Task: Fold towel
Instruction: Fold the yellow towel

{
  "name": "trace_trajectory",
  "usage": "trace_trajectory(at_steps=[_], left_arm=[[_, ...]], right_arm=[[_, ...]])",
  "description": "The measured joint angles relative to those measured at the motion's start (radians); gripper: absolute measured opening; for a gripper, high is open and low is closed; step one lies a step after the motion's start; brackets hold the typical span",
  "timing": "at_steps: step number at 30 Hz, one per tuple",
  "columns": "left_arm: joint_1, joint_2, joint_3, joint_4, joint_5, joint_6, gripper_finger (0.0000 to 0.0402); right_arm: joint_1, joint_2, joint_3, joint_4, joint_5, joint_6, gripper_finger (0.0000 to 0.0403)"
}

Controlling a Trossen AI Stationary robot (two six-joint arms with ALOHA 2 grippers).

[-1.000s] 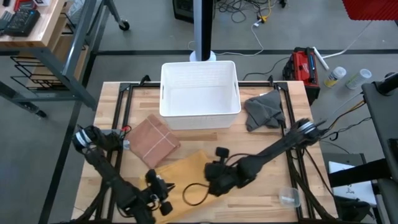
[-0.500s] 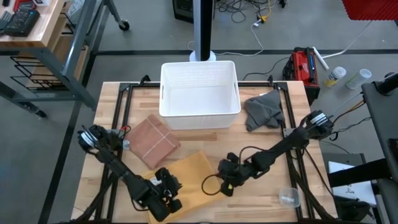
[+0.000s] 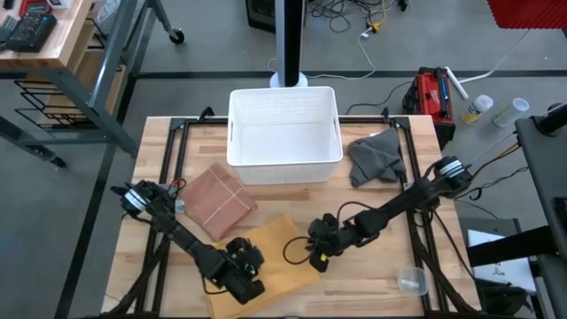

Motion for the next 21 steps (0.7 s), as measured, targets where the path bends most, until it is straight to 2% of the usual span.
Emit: trace_trajectory(at_steps=[6,10,16,19,21], left_arm=[[0.013,0.006,0.002,0.003,0.031,0.000,0.0025],[0.021,0.009,0.002,0.008,0.050,0.000,0.0025],[0.025,0.010,0.002,0.016,0.059,0.004,0.0025],[0.025,0.011,0.003,0.022,0.055,0.020,0.0025],[0.024,0.011,0.008,0.018,0.046,0.026,0.0025]], right_arm=[[-0.007,0.083,0.015,0.017,-0.010,0.055,0.0175],[-0.022,0.162,0.044,0.125,-0.108,0.051,0.0194],[-0.041,0.287,0.121,0.336,-0.226,0.004,0.0199],[-0.043,0.317,0.175,0.320,-0.235,-0.029,0.0191],[-0.042,0.318,0.209,0.252,-0.224,-0.053,0.0165]])
